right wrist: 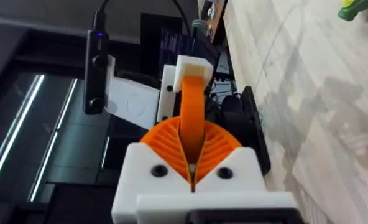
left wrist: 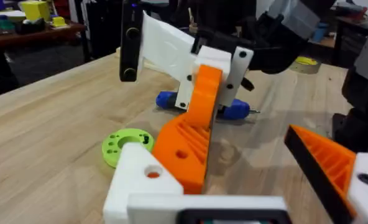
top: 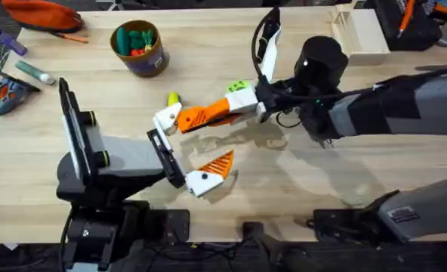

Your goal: Pick up the gripper from the table and insert it into the empty holder that is missing its gripper. Then pick up a screw, insert it into the mounting hole, and use the screwdriver to tighten it. Finally, clean up the table by picking up the vegetable and placing it into the bucket.

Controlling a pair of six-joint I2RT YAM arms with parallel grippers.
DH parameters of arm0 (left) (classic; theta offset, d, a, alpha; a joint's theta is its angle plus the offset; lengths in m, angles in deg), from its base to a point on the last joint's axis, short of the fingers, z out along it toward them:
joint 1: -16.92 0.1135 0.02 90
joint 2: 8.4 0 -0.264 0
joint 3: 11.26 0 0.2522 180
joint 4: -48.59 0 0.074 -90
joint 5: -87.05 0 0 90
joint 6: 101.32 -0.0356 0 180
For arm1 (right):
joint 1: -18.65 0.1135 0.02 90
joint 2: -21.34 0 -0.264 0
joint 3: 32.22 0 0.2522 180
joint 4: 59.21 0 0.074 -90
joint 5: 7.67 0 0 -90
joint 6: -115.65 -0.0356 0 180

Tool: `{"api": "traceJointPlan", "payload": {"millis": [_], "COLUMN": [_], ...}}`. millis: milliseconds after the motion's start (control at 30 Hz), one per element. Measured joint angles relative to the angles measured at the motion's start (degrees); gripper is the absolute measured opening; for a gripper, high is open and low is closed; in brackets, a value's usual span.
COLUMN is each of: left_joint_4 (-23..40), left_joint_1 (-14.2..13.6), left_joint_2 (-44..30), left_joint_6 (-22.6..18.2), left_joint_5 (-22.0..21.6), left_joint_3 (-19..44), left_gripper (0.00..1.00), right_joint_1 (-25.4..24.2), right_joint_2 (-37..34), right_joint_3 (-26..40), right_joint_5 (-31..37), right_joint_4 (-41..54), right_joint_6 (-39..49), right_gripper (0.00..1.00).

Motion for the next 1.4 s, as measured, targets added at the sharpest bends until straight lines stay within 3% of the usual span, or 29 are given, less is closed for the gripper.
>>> {"api": "traceJointPlan", "payload": {"millis": [1400], "left_joint_4": [-0.1], "left_joint_1": [0.0], "left_joint_2": [0.0], "left_joint_6": [0.6], "left_joint_5": [-0.7], "left_joint_3": [0.0], "left_gripper": [0.985], "right_joint_1": [0.7], "right_joint_2": [-2.4], "right_joint_3": [2.9], "right_joint_5": [-0.7], "right_joint_4": [0.3], "right_joint_6": [-6.1], "right_gripper": [0.009]}}
